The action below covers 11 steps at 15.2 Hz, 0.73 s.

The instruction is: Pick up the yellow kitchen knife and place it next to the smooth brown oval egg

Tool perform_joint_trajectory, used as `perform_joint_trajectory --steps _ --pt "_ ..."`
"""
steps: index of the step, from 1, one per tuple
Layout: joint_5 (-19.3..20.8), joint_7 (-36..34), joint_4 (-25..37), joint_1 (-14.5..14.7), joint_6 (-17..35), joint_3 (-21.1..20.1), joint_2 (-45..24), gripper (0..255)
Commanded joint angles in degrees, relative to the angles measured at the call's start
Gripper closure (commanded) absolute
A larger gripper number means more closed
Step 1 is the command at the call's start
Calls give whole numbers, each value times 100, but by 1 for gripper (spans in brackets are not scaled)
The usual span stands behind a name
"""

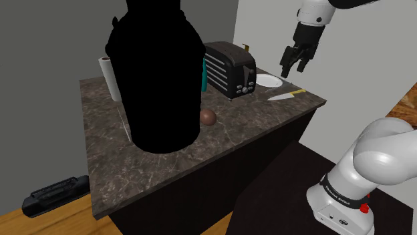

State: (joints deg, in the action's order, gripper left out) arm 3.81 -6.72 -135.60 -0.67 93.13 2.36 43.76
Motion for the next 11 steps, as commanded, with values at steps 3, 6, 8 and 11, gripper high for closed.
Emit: perform_joint_trajectory --steps 3,6,8,11 --pt "47 -190 0 -161 307 88 -289 0" --pt "110 -471 34 -396 745 227 -734 0" --pt "145 -655 78 -546 1022 325 -1036 0" --pt "186 -926 172 -760 1413 483 -1491 0"
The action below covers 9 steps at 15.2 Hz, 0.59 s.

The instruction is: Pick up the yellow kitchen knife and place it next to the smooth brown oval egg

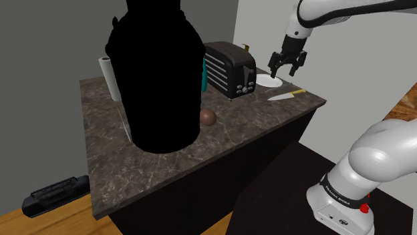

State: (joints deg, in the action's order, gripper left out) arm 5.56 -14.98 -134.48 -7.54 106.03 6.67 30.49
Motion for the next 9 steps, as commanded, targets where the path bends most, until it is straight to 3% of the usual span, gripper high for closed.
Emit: perform_joint_trajectory --steps 1,9 --pt "20 -188 98 -143 246 106 -317 0" --pt "-4 -840 487 -652 1124 578 -1511 0"
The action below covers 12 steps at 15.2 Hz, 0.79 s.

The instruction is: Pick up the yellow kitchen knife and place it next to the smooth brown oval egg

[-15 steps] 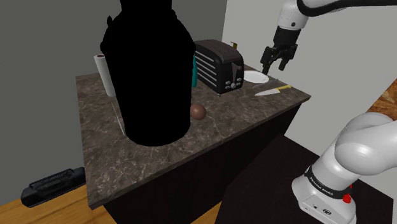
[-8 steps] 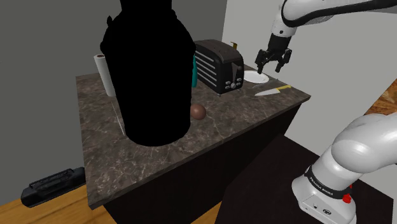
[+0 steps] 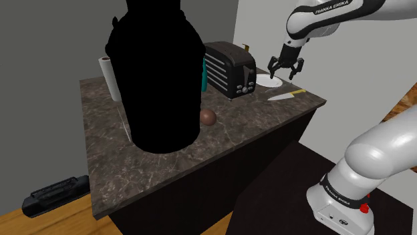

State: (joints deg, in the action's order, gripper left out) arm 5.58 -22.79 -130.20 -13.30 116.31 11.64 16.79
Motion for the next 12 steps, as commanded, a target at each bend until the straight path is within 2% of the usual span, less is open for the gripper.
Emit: perform_joint_trajectory --steps 1,12 --pt "-23 -132 116 -135 192 142 -286 0" --pt "-480 -795 785 -770 1089 830 -1817 0"
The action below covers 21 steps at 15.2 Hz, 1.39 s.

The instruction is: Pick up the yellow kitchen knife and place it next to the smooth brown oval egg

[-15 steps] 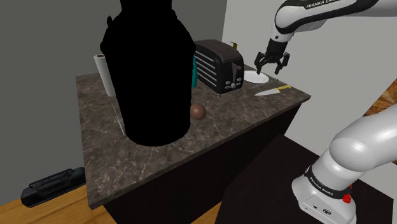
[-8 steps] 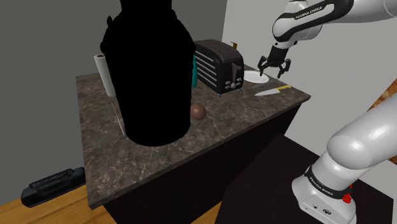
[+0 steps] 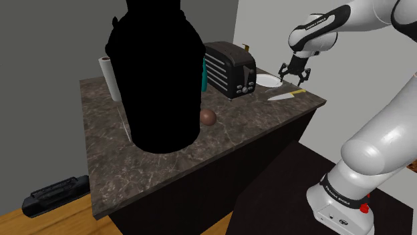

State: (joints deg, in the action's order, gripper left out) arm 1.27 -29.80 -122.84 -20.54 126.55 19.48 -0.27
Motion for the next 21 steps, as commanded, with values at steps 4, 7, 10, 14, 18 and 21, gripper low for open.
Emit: perform_joint_trajectory --steps 4,7,10,14,18,21 --pt "-304 -256 267 -270 304 252 -586 0" --pt "-379 -204 190 -286 512 242 -729 0" --pt "-462 -147 125 -304 718 228 -881 0" --pt "-508 -115 95 -316 824 217 -964 0" --pt "-508 -115 95 -316 824 217 -964 0" --pt "-508 -116 96 -315 823 217 -964 255"
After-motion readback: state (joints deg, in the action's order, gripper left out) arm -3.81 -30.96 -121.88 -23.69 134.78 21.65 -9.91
